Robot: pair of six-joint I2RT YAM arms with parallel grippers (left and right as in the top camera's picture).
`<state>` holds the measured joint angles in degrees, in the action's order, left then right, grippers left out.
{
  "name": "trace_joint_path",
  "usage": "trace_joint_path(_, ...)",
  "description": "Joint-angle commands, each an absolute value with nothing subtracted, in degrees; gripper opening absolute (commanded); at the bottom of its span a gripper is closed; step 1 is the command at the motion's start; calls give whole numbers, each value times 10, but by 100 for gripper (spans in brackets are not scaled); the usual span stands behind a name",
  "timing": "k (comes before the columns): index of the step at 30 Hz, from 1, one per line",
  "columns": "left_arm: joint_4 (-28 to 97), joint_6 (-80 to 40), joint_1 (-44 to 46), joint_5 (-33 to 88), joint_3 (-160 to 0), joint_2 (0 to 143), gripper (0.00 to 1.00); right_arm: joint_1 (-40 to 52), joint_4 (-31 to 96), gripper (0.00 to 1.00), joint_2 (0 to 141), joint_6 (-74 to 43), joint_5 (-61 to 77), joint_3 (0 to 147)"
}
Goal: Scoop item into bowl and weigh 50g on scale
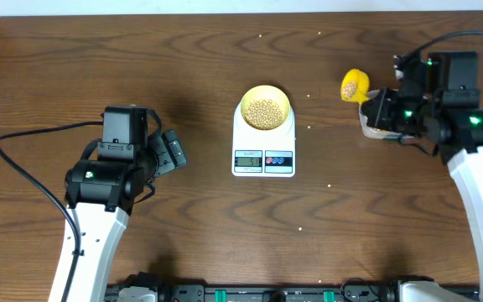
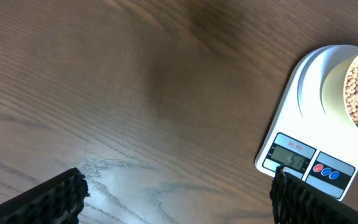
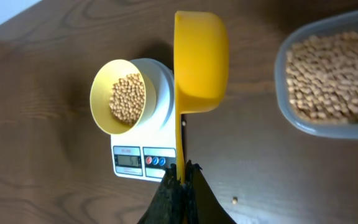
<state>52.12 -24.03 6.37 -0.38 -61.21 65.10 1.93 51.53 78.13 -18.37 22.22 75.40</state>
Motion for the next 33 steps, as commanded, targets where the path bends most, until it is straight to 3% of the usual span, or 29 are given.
trace_joint_path(1,523,-241,60,-13,-618,652,96,11,522,1,761,-208,225,753)
trace_joint_path(21,523,-241,60,-14,-618,652,96,-110,602,1,758,-248,208,752)
trace_joint_path(33,523,-241,60,-14,-618,652,96,-116,605,1,815,-260,119,752)
